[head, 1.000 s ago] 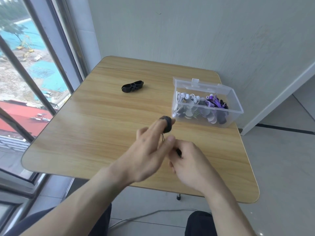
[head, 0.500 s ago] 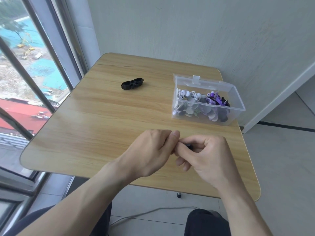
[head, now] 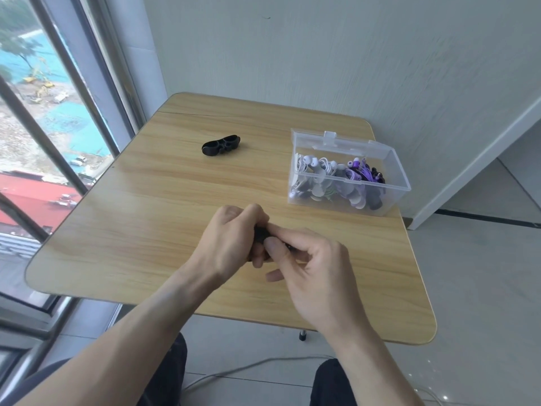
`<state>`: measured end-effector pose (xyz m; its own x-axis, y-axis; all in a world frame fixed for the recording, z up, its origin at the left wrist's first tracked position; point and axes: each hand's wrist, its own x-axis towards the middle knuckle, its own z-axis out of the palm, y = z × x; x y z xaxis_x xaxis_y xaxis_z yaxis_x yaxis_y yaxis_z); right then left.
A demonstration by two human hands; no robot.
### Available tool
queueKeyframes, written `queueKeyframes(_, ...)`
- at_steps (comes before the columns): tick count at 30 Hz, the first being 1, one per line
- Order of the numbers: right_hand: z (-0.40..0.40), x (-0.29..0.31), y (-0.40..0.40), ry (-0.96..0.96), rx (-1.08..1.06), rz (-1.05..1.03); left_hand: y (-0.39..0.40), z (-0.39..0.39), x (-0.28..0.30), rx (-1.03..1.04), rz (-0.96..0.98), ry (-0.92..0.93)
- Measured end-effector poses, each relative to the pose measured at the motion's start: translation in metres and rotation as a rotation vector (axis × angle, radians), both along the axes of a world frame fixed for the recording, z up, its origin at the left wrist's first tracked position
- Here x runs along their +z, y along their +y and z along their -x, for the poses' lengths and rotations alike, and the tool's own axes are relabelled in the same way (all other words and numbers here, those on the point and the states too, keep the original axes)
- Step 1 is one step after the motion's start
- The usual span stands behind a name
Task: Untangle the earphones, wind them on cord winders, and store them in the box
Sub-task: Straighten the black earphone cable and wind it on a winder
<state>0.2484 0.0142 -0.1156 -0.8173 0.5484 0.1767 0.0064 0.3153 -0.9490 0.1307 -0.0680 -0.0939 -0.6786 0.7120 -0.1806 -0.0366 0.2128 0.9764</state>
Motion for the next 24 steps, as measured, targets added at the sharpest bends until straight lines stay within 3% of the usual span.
queueKeyframes(6, 0.008, -0.005, -0.009, 0.009, -0.070, -0.147, 0.000, 0.008, -0.004, 0.110, 0.086, -0.003)
queueKeyframes(10, 0.010, -0.008, -0.014, 0.002, -0.085, -0.350, 0.003, 0.015, -0.013, 0.173, 0.107, 0.004)
queueKeyframes(14, 0.012, -0.010, -0.012, -0.186, -0.047, -0.335, 0.009, 0.011, -0.021, 0.183, 0.101, -0.069)
queueKeyframes(18, 0.015, -0.008, 0.004, -0.279, -0.018, -0.372, 0.011, 0.005, -0.022, 0.177, 0.088, -0.014)
queueKeyframes(20, 0.016, -0.008, 0.017, -0.304, -0.083, -0.390, 0.011, 0.019, -0.018, 0.189, 0.077, 0.073)
queueKeyframes(24, 0.012, -0.004, 0.044, -0.357, -0.160, -0.363, 0.019, 0.085, -0.020, 0.343, 0.246, 0.480)
